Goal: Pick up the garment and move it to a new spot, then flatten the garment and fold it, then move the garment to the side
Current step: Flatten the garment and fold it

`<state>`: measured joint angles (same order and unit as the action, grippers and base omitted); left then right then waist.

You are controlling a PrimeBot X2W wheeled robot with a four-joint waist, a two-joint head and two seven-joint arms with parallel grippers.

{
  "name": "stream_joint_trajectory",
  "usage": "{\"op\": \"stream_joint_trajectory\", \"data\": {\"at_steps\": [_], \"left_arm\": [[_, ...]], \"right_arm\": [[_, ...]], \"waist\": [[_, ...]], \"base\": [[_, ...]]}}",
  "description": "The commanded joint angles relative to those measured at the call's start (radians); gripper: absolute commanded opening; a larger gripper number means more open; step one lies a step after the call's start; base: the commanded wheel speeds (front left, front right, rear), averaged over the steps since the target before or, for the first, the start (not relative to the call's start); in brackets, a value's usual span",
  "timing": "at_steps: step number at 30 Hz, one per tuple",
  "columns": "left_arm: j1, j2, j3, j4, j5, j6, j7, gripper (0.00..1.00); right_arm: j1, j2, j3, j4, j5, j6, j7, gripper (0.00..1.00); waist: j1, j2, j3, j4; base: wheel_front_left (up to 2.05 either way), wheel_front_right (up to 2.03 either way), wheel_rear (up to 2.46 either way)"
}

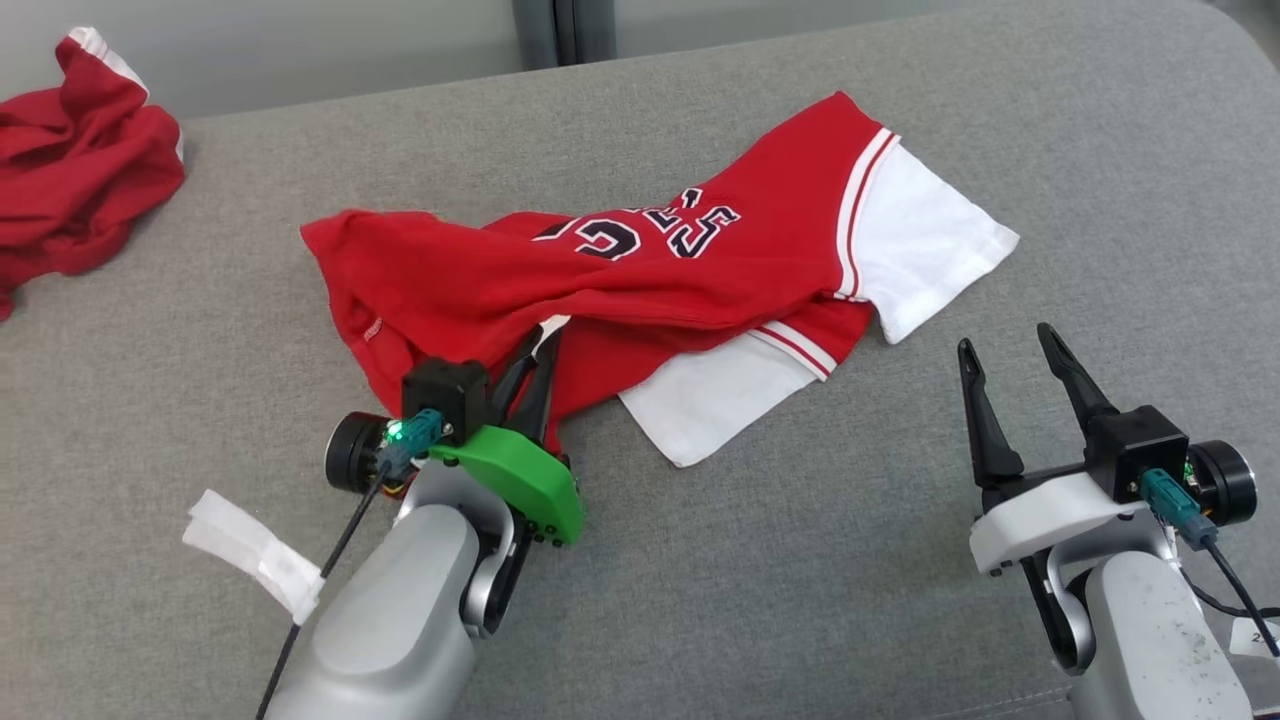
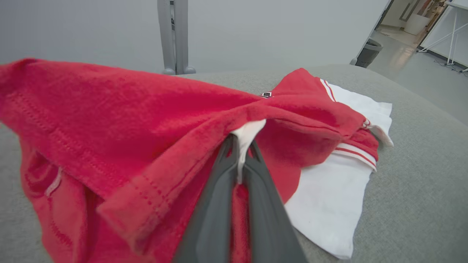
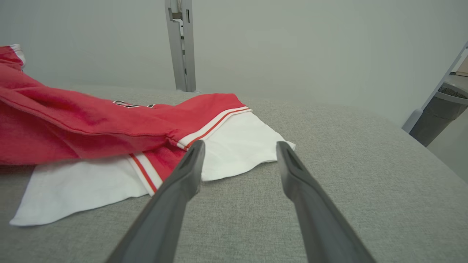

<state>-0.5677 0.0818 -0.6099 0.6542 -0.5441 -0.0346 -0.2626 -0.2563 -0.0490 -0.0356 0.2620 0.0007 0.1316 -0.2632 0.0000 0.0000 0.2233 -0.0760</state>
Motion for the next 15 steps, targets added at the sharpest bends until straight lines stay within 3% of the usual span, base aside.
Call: {"op": "stream_joint_trajectory", "data": {"at_steps": [1,10,15], "left_arm": [[0.027,0.017,-0.007,-0.034,0.024,0.006,-0.002,0.0],[0.185,0.068,-0.104,-0.254,0.059,0.016,0.09,0.0],[0.275,0.059,-0.163,-0.324,0.037,0.009,0.156,0.0]], "right_arm": [[0.016,-0.003,-0.005,0.002,0.004,-0.002,-0.002,1.0],[0.048,-0.003,-0.017,0.014,0.012,-0.002,-0.002,1.0],[0.065,-0.003,-0.031,0.017,0.014,-0.002,-0.002,1.0]], "waist": [[0.0,0.0,-0.02,0.016],[0.0,0.0,-0.07,0.048],[0.0,0.0,-0.089,0.065]], "base": [[0.0,0.0,0.0],[0.0,0.0,0.0],[0.0,0.0,0.0]]}}
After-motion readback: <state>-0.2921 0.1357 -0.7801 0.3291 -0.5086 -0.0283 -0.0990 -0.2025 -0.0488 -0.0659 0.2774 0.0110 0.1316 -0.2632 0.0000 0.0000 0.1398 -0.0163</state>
